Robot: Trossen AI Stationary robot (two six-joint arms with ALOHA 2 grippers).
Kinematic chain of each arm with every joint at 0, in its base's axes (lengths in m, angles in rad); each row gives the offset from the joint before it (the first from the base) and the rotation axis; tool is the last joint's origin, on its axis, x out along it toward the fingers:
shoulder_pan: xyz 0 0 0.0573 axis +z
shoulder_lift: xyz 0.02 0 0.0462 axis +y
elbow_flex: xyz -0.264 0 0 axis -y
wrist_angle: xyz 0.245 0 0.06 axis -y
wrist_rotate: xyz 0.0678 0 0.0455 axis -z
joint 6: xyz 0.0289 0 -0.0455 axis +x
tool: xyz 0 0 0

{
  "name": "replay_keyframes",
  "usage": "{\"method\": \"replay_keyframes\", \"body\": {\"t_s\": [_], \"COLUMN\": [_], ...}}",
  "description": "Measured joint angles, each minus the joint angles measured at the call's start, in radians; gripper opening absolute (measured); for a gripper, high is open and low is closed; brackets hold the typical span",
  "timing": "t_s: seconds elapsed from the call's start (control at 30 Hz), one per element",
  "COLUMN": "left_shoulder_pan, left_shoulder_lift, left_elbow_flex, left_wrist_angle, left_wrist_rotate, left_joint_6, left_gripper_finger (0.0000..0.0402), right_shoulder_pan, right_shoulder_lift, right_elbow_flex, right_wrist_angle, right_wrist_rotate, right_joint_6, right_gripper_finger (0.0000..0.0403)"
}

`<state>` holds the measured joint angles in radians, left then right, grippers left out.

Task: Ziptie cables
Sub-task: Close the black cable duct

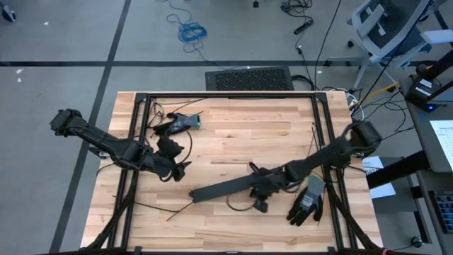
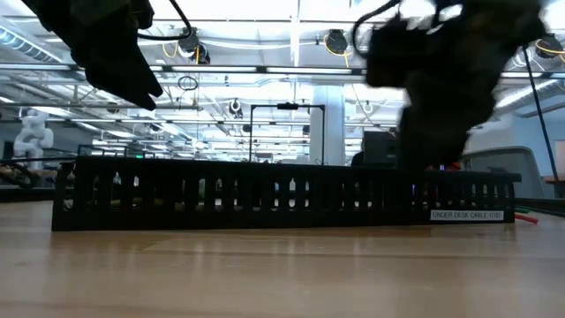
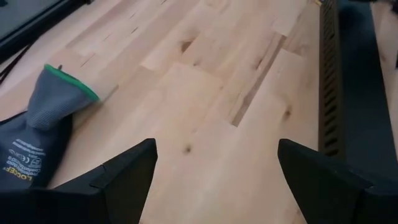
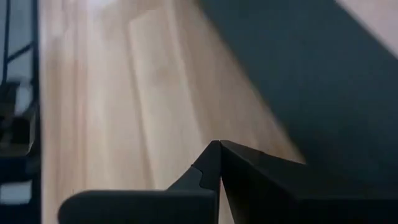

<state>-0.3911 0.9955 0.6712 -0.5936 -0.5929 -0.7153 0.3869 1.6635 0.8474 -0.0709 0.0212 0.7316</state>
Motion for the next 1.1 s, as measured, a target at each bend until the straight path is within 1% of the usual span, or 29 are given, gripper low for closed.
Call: {"method": "replay_keyframes", "body": {"t_s": [0.1,0.2,0.3,0.37,0.43,0.53,0.67,0.73,0.8,0.87,0.97,1.03,1.1], "left_shoulder_pan": [0.005,0.005,0.005,0.005,0.005,0.005,0.005,0.005,0.005,0.005,0.005,0.005,0.005], "left_shoulder_lift": [0.0,0.0,0.0,0.0,0.0,0.0,0.0,-0.001,-0.001,-0.001,-0.001,-0.001,-0.001], "left_elbow_flex": [0.0,0.0,0.0,0.0,0.0,0.0,-0.001,-0.001,-0.001,-0.001,-0.001,-0.001,-0.001], "left_wrist_angle": [-0.001,-0.001,-0.002,-0.001,-0.001,-0.006,-0.028,-0.028,-0.028,-0.029,-0.039,-0.06,-0.078], "left_wrist_rotate": [0.0,0.0,0.001,0.009,0.01,0.012,0.013,0.013,0.013,0.014,0.022,0.03,0.035], "left_joint_6": [-0.001,-0.001,0.007,0.026,0.044,0.05,0.047,0.044,0.044,0.043,0.052,0.078,0.098], "left_gripper_finger": [0.0334,0.0334,0.0334,0.0334,0.0334,0.0334,0.0334,0.0334,0.0334,0.0334,0.0334,0.0334,0.0334], "right_shoulder_pan": [-0.037,-0.044,-0.04,-0.048,-0.062,-0.08,-0.115,-0.137,-0.162,-0.18,-0.189,-0.179,-0.157], "right_shoulder_lift": [0.082,0.153,0.226,0.258,0.28,0.3,0.304,0.302,0.301,0.3,0.295,0.286,0.274], "right_elbow_flex": [0.085,0.202,0.307,0.354,0.388,0.412,0.413,0.413,0.412,0.412,0.412,0.412,0.412], "right_wrist_angle": [0.005,0.014,-0.057,-0.102,-0.106,-0.104,-0.14,-0.179,-0.205,-0.214,-0.201,-0.18,-0.201], "right_wrist_rotate": [0.0,0.005,0.002,0.0,0.0,0.018,0.092,0.139,0.151,0.132,0.068,0.021,-0.019], "right_joint_6": [0.006,-0.075,-0.14,-0.18,-0.205,-0.218,-0.151,-0.14,-0.148,-0.152,-0.194,-0.232,-0.277], "right_gripper_finger": [0.0,0.0,0.0,0.0,0.0,0.0,0.0,0.0,0.0,0.0,0.0,0.0,0.0]}}
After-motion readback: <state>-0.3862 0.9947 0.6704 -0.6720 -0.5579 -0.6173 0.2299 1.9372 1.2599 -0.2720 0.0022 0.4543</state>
